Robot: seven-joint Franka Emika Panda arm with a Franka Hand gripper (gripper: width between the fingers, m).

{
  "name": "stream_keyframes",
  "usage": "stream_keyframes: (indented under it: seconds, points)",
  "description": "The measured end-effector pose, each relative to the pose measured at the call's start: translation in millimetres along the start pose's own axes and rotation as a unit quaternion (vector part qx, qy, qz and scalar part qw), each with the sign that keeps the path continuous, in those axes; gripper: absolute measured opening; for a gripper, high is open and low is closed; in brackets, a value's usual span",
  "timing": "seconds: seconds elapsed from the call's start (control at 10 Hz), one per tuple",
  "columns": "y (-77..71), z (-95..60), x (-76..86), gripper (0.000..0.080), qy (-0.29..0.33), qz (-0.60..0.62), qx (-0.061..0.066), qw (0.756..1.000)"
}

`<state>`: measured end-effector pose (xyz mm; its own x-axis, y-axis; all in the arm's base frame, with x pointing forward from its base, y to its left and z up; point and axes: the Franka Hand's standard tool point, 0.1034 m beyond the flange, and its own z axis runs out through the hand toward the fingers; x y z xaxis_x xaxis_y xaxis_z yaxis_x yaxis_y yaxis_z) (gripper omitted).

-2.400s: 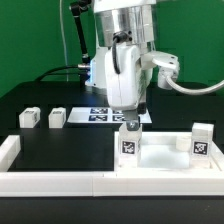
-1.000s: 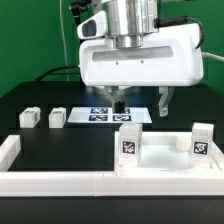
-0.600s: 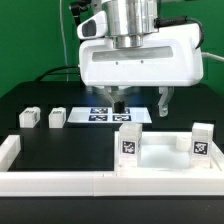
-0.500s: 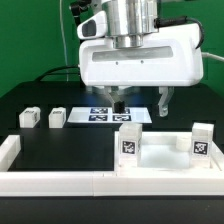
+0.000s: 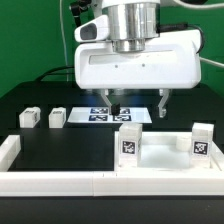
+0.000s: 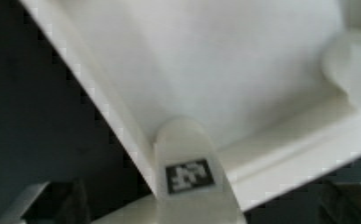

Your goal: Assemble square table

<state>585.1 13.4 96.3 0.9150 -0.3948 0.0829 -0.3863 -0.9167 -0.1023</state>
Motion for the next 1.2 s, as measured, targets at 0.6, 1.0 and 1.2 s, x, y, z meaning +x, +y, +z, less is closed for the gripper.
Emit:
stream_keyframes:
  seconds: [0.6,1.0,1.2]
  points:
    - [39.7,30.0,-18.1,0.0649,-0.001,-0.185,-0.019,0.982]
    - [45.3,41.7,-19.9,0.0649,-0.026,-0.179,-0.02,0.983]
    - [49.1,67.8,-18.7,0.0649,-0.043,-0.179,-0.029,0.983]
